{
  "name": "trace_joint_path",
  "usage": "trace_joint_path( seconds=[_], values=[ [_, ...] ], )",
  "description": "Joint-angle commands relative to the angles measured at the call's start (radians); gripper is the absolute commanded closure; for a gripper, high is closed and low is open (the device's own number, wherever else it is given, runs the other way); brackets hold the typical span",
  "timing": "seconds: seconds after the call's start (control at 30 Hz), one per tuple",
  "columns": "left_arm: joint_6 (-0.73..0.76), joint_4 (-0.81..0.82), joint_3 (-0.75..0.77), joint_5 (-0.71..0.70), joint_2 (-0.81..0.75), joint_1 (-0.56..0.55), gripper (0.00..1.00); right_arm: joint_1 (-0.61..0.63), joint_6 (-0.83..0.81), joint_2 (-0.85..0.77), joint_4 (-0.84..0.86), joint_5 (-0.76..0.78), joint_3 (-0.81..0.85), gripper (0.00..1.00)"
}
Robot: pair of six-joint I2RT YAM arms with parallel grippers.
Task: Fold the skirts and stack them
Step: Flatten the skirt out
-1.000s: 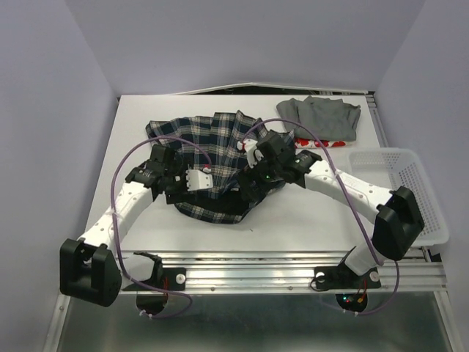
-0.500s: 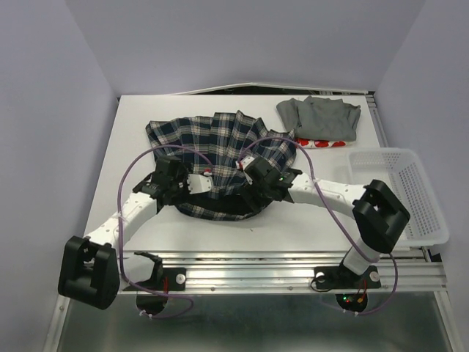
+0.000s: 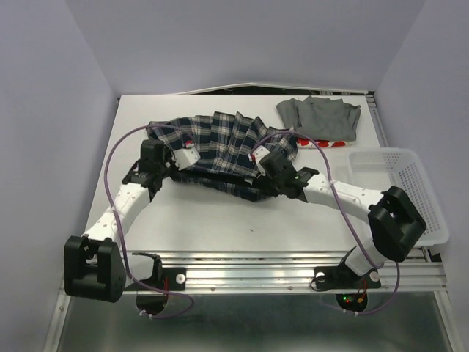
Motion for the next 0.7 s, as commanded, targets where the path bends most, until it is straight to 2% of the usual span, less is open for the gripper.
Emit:
trace_joint_path(
  seconds=[0.0,0.1,0.13,0.17,0.2,0.23,0.27,0.3,0.37,0.4,0.43,0.5,0.57,0.6,0.63,0.67],
  values=[
    [-0.161,0.025,0.275,-0.002,0.073,0.138,1.0,-0.063,-0.201,-0.04,0.098,0.088,0.103,0.67],
    [-0.298,-0.032,0.457,0.06,0.184,0.208,1.0,-0.126,-0.27,0.009,0.123,0.084,0.244,0.82],
    [-0.325,-0.046,0.586,0.081,0.21,0.222,1.0,-0.144,-0.319,0.035,0.129,0.085,0.379,0.93],
    [-0.379,-0.056,0.651,0.09,0.26,0.238,1.0,-0.165,-0.339,0.099,0.144,0.077,0.461,0.99],
    [-0.406,-0.067,0.724,0.101,0.285,0.245,1.0,-0.211,-0.359,0.138,0.149,0.062,0.55,0.99],
    [-0.433,-0.084,0.88,0.127,0.313,0.248,1.0,-0.231,-0.402,0.179,0.152,0.057,0.645,0.99],
    [-0.474,-0.107,0.954,0.136,0.357,0.25,1.0,-0.248,-0.417,0.269,0.153,0.056,0.853,0.99],
    [-0.499,-0.11,1.092,0.141,0.372,0.248,1.0,-0.27,-0.449,0.311,0.15,0.053,0.963,0.99],
    [-0.532,-0.103,1.197,0.146,0.394,0.25,1.0,-0.27,-0.498,0.38,0.153,0.045,1.158,0.99],
    [-0.537,-0.089,1.242,0.147,0.387,0.25,1.0,-0.27,-0.512,0.428,0.156,0.034,1.312,0.99],
    [-0.54,-0.043,1.24,0.146,0.355,0.248,1.0,-0.27,-0.517,0.44,0.16,0.021,1.4,0.99],
    [-0.536,-0.015,1.212,0.15,0.31,0.25,1.0,-0.27,-0.503,0.431,0.178,-0.01,1.374,0.99],
    [-0.482,-0.035,1.111,0.218,0.221,0.248,1.0,-0.27,-0.483,0.326,0.192,-0.091,1.251,0.99],
    [-0.465,-0.058,1.062,0.254,0.19,0.248,1.0,-0.27,-0.485,0.275,0.199,-0.126,1.159,0.99],
    [-0.435,-0.101,0.971,0.341,0.161,0.248,1.0,-0.258,-0.509,0.176,0.201,-0.189,0.961,0.99],
    [-0.351,-0.203,0.925,0.368,0.105,0.242,1.0,-0.233,-0.526,0.131,0.155,-0.223,0.868,0.99]
  ],
)
